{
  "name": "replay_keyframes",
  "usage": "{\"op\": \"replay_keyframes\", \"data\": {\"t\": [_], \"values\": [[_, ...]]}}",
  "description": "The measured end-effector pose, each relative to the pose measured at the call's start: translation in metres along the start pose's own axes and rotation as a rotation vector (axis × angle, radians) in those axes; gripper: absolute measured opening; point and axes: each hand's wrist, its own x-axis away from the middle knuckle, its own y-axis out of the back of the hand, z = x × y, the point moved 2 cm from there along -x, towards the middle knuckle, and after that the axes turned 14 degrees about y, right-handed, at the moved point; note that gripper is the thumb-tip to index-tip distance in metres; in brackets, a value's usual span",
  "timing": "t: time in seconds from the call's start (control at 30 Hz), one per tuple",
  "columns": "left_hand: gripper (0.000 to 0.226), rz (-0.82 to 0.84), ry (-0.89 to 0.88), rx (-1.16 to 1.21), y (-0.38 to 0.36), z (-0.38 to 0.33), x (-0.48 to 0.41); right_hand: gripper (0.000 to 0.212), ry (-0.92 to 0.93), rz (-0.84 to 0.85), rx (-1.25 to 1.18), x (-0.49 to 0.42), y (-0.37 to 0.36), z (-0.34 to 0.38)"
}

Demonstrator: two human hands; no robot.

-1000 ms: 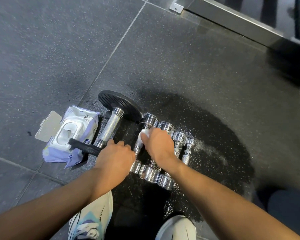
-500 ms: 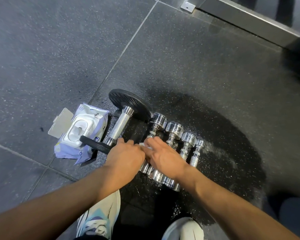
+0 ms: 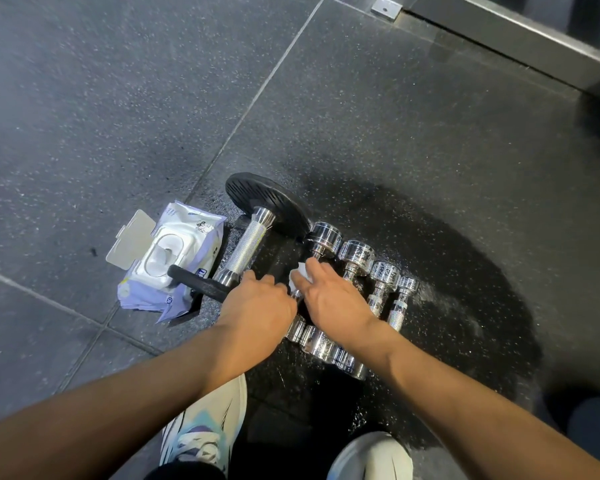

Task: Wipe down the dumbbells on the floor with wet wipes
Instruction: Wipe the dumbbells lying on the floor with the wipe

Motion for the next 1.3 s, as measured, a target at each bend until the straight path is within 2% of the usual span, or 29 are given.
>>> {"op": "replay_keyframes", "data": {"t": [0.13, 0.2, 0.33, 0.43, 0.5, 0.53, 0.63, 0.7, 0.87, 0.93, 1.03, 1.07, 1.13, 1.2, 1.3], "values": [[0.045, 0.009, 0.009, 0.012, 0.003, 0.000, 0.001, 0.026, 0.098, 0.042, -0.107, 0.007, -0.001, 0.002], [0.044, 0.014, 0.012, 0.019, 0.003, -0.001, 0.001, 0.028, 0.123, 0.060, -0.161, 0.009, 0.003, 0.003], [0.039, 0.028, 0.017, 0.036, 0.002, -0.001, 0.000, 0.028, 0.019, 0.100, -0.257, 0.012, 0.006, 0.001], [0.039, 0.010, 0.009, 0.041, 0.002, 0.000, 0.001, 0.020, -0.067, 0.182, -0.502, 0.011, 0.020, -0.008], [0.037, 0.001, 0.007, 0.045, 0.002, 0.000, 0.001, 0.021, -0.124, 0.109, -0.656, 0.007, 0.041, -0.021], [0.037, -0.003, 0.008, 0.045, 0.001, 0.000, 0.001, 0.022, -0.153, 0.006, -0.658, 0.005, 0.053, -0.029], [0.037, 0.011, 0.009, 0.037, 0.000, 0.000, 0.000, 0.022, -0.286, -0.387, -0.356, -0.002, 0.077, -0.058], [0.039, 0.020, 0.009, 0.027, -0.002, -0.001, -0.002, 0.024, -0.336, -0.478, -0.159, -0.003, 0.076, -0.071], [0.039, 0.032, 0.013, 0.024, -0.001, -0.001, -0.004, 0.026, -0.289, -0.222, 0.148, -0.009, 0.051, -0.066], [0.039, 0.033, 0.011, 0.026, -0.001, -0.002, -0.003, 0.024, -0.282, -0.172, 0.175, -0.007, 0.041, -0.051], [0.041, 0.013, 0.013, 0.021, -0.001, -0.001, -0.002, 0.017, -0.206, -0.009, 0.179, -0.002, 0.022, -0.024], [0.041, 0.011, 0.013, 0.023, -0.001, -0.001, -0.002, 0.021, -0.184, 0.001, 0.151, 0.000, 0.020, -0.018], [0.040, 0.012, 0.013, 0.030, 0.000, -0.001, -0.001, 0.024, -0.285, -0.139, -0.131, 0.005, 0.022, -0.013], [0.040, 0.016, 0.015, 0.036, 0.001, -0.001, 0.000, 0.020, -0.474, -0.320, -0.497, 0.007, 0.024, -0.009], [0.039, -0.009, 0.017, 0.032, 0.001, -0.001, 0.002, 0.019, -0.794, -0.384, -0.991, -0.001, 0.020, -0.002]]}}
